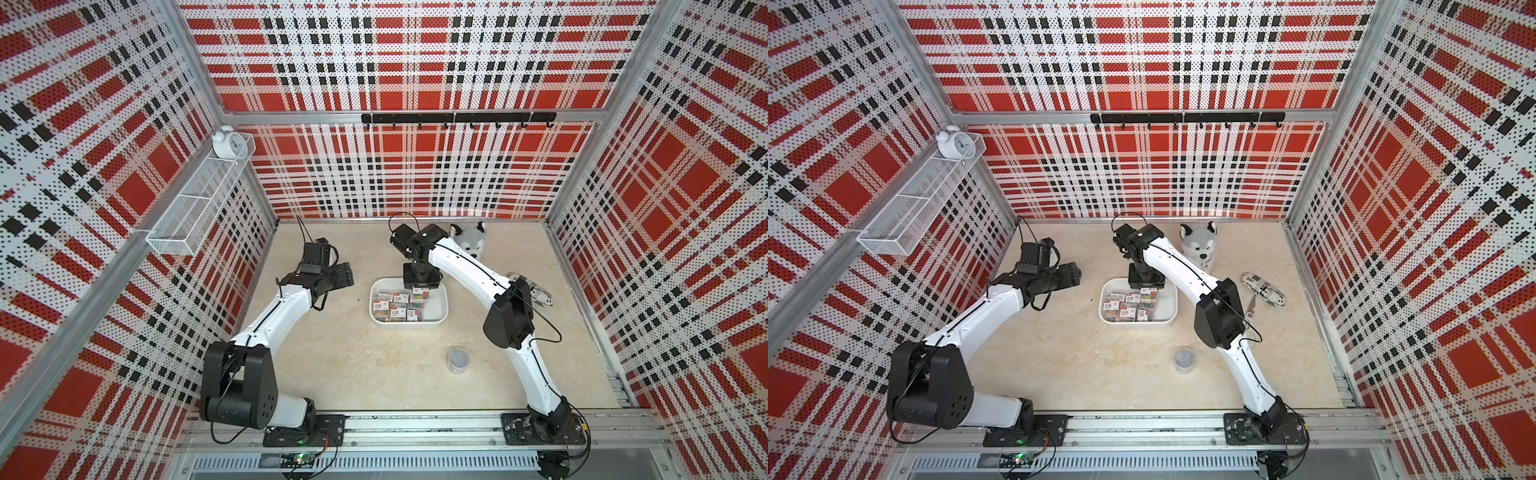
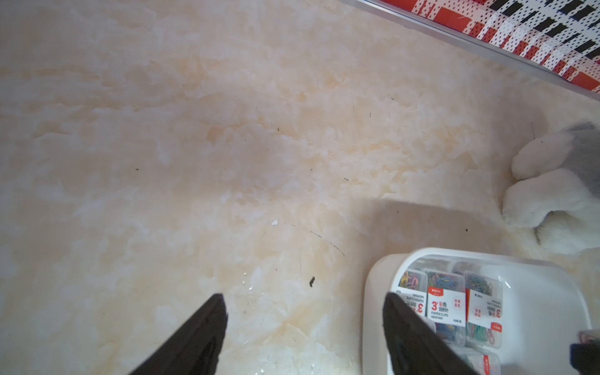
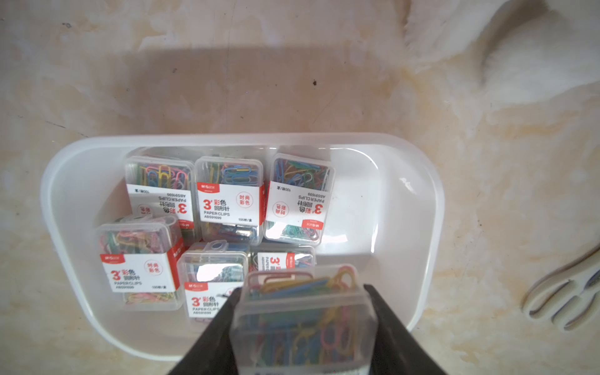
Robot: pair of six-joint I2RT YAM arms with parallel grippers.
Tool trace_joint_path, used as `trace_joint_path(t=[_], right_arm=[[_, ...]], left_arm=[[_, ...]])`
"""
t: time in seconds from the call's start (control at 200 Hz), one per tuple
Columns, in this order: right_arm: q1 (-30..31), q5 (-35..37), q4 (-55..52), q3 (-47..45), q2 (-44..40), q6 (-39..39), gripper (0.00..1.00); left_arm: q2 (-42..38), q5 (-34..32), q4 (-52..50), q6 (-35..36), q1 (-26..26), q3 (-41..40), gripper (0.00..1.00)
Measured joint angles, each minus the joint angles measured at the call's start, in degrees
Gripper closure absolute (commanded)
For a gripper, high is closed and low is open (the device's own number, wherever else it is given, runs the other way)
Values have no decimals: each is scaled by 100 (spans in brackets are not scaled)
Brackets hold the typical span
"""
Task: Take the paper clips out of the storage box
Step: Pick up the boxed paper clips from the storage box, then place the boxed paper clips at the center of the board.
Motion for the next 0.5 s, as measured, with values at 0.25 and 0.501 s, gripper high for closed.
trace_joint_path(t=[0.25, 0.501], right_arm=[[105, 28, 87, -820, -914, 120, 49], [699, 61, 142, -1598, -1482, 586, 49]], left_arm=[[0, 35, 4, -4, 0, 0, 22], [0, 85, 22, -9, 0, 0, 22]])
